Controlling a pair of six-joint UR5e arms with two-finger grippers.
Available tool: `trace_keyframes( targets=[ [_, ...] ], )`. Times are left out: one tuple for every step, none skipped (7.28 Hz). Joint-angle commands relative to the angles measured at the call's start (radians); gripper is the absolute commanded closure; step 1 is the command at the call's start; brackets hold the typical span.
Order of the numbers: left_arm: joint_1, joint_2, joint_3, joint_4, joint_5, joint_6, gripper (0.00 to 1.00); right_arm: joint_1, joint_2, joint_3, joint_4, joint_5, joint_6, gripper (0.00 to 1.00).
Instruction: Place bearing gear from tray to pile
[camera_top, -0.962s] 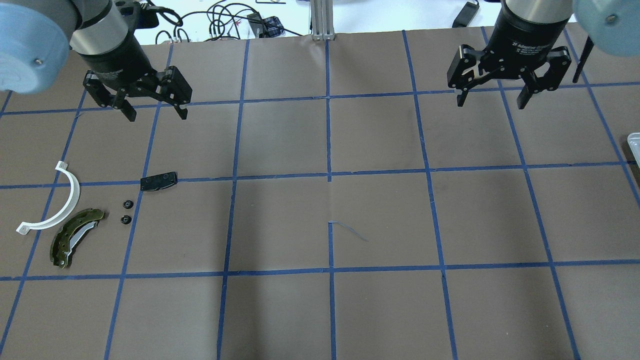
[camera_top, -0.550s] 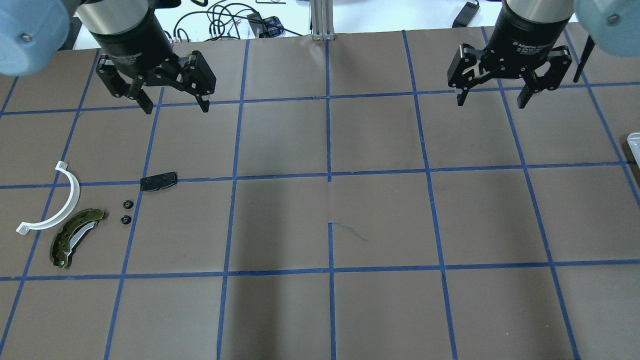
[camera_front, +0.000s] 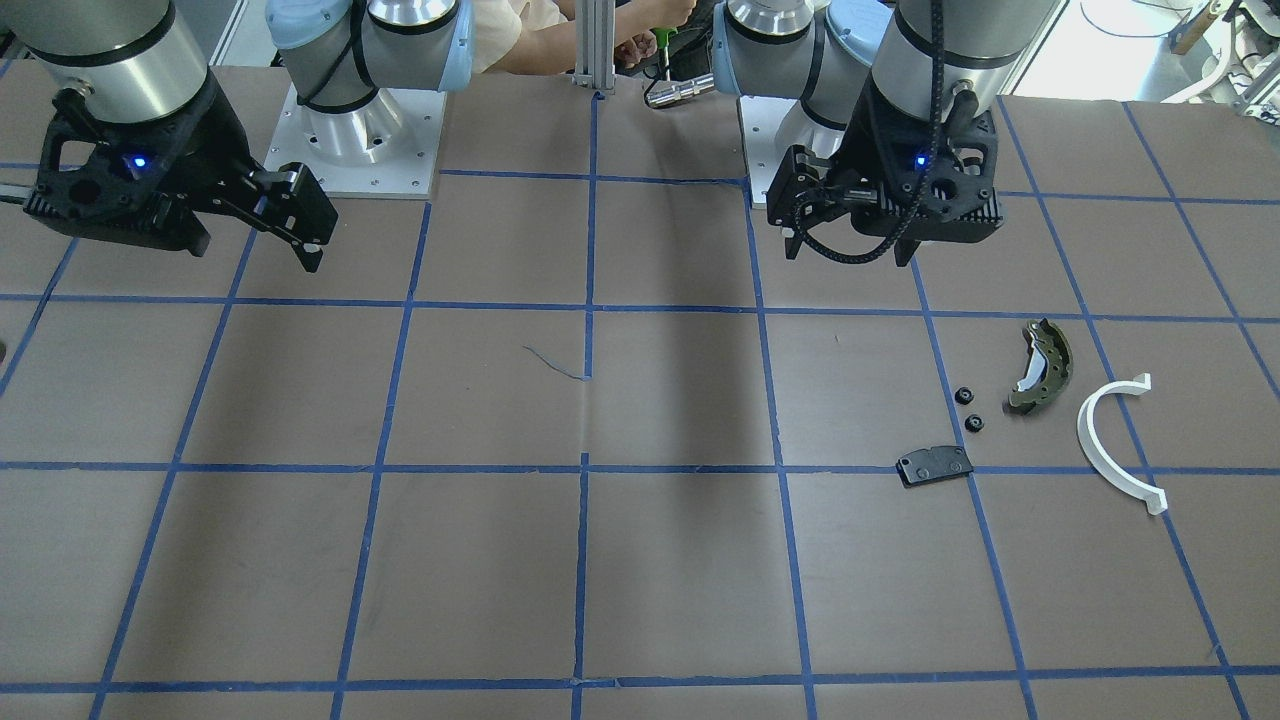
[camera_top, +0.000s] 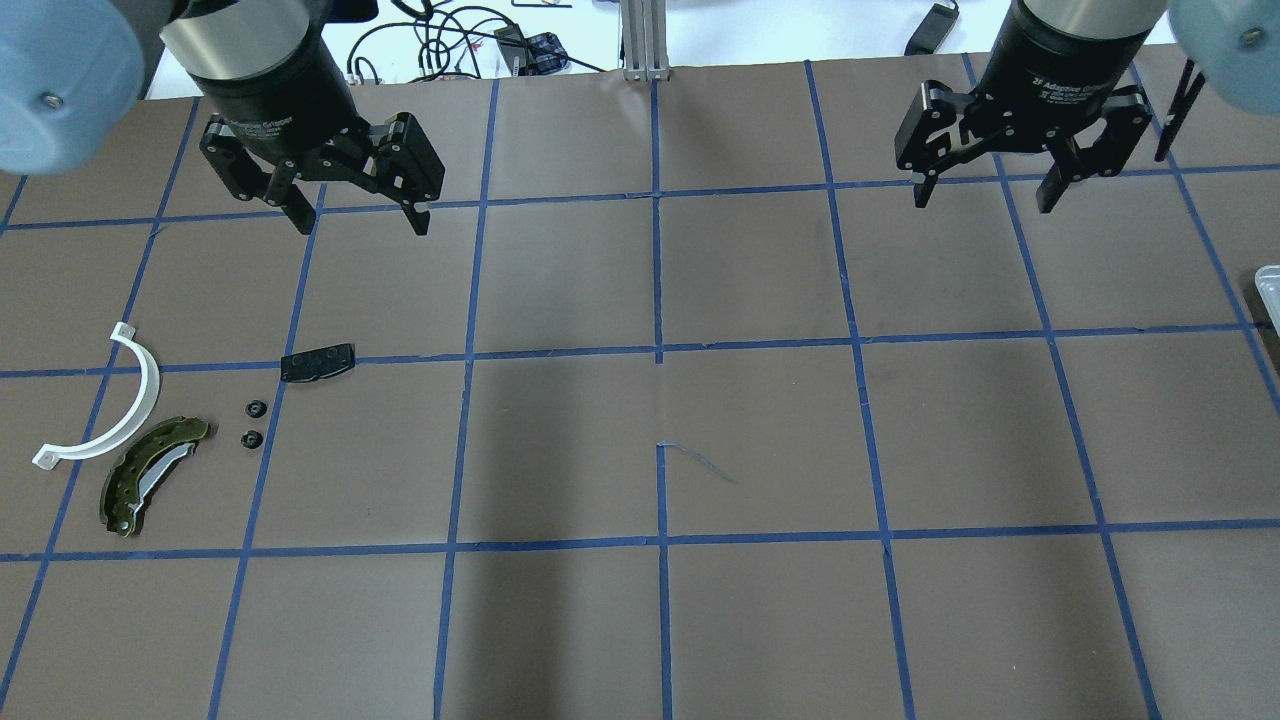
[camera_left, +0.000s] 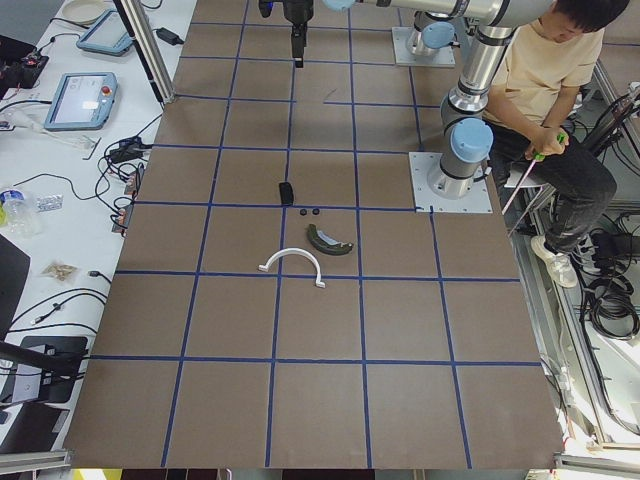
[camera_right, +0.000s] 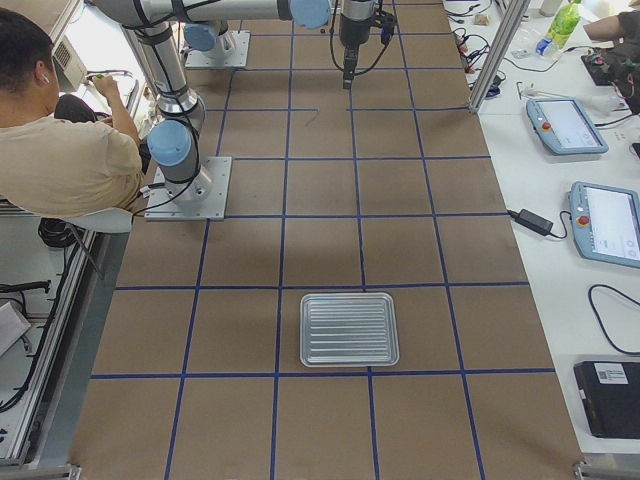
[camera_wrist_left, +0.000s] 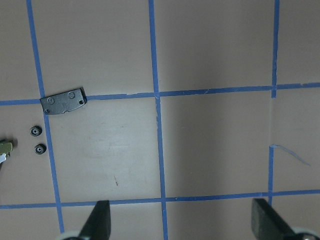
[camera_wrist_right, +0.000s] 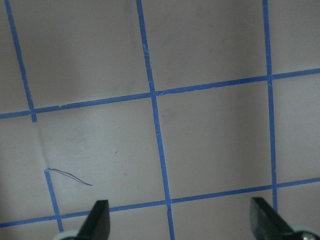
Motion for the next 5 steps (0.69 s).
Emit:
trace_keyframes(
  targets=[
    [-0.001, 0.001, -0.002, 0.01, 0.001, 0.004, 0.0, 0.027, -0.003, -0.001, 0.016, 0.0, 0.0, 0.0],
    [0.0, 0.001, -0.002, 0.01, 0.001, 0.006, 0.0, 0.027, -0.001, 0.0, 0.016, -0.006, -0.005, 0.0],
    [-0.001, -0.001, -0.002, 0.017, -0.001, 0.004, 0.0, 0.027, -0.001, 0.0, 0.016, -0.002, -0.007, 0.0],
    [0.0, -0.001, -0.001, 0.017, -0.001, 0.004, 0.0, 0.027, -0.001, 0.002, 0.016, -0.002, -0.008, 0.0],
    [-0.001, -0.001, 0.001, 0.017, -0.001, 0.003, 0.0, 0.027, 0.0, 0.002, 0.018, 0.0, -0.01, 0.0]
  ],
)
